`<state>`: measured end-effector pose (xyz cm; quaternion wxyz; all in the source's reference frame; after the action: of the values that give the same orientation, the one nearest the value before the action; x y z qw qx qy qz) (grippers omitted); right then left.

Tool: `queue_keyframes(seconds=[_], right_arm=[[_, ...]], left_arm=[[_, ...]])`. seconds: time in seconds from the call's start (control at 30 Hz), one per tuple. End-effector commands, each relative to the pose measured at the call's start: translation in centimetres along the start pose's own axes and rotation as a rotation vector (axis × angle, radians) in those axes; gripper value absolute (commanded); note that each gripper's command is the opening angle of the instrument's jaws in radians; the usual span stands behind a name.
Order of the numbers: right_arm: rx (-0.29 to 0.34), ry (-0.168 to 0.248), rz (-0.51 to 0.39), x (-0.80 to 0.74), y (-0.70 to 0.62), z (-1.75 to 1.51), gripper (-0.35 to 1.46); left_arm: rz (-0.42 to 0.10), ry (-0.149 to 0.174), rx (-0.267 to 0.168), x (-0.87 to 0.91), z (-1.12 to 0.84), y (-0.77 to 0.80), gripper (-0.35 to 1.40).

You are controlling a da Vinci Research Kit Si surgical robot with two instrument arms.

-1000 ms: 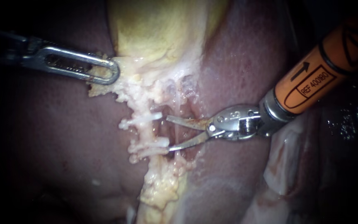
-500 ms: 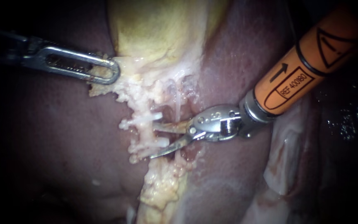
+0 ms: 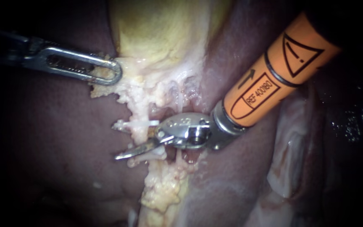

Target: Go to the cutting position left tube

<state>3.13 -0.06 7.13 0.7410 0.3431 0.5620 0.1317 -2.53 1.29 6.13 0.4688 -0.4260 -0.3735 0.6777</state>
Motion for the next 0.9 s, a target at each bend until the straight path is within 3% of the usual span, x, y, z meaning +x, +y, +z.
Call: queue_keyframes(seconds=[0.03, 0.23, 0.37, 0.63, 0.9], right_arm=[[-0.003, 0.000, 0.010, 0.01, 0.00, 0.02, 1.31], [-0.007, 0.010, 0.022, 0.04, -0.01, 0.07, 1.31], [-0.002, 0.015, 0.027, 0.08, -0.09, 0.09, 1.36], [0.025, 0.060, 0.048, 0.33, -0.37, 0.12, 1.38], [0.034, 0.092, 0.058, 0.52, -0.43, 0.04, 1.40]], left_arm=[[-0.001, 0.000, 0.001, 0.00, 0.00, 0.00, -0.35], [-0.001, 0.001, 0.001, 0.00, 0.01, 0.00, -0.35], [-0.001, 0.001, 0.002, 0.00, 0.01, 0.00, -0.35], [0.000, 0.001, 0.002, 0.00, 0.01, -0.01, -0.35], [0.000, 0.001, 0.002, -0.01, 0.02, -0.02, -0.35]])
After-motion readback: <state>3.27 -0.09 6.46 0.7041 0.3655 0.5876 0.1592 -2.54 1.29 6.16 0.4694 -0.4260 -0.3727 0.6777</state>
